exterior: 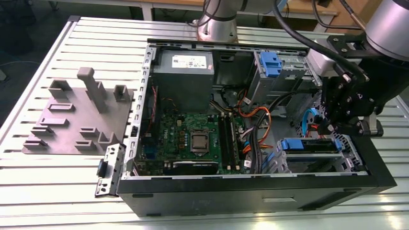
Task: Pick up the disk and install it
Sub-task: 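Insert the second disk wire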
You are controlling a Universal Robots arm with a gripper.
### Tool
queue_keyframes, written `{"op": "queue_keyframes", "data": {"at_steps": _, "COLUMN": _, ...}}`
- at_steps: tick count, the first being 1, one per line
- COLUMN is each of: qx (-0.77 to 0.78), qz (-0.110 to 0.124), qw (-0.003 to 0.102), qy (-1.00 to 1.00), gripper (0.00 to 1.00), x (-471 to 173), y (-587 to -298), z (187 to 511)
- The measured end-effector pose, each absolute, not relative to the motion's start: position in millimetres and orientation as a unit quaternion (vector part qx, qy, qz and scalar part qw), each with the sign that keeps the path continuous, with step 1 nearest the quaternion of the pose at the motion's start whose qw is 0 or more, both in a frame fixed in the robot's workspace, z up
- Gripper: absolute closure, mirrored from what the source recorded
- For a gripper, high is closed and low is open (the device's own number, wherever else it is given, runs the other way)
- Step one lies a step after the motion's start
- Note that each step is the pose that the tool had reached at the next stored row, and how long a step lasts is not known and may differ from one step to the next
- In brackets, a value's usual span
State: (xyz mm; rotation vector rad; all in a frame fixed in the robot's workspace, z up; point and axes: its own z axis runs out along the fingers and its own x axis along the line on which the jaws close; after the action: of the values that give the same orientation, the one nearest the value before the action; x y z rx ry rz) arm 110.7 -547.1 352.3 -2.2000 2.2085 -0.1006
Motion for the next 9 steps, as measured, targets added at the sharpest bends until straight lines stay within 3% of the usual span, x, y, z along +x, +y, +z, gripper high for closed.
{"op": "queue_keyframes", "data": {"at_steps": 9, "qx": -0.705, "qz": -0.031, "qw": 0.011, "qy": 0.708, "gripper": 0.89, "x": 110.7, "y": -537.5, "z": 358.3}}
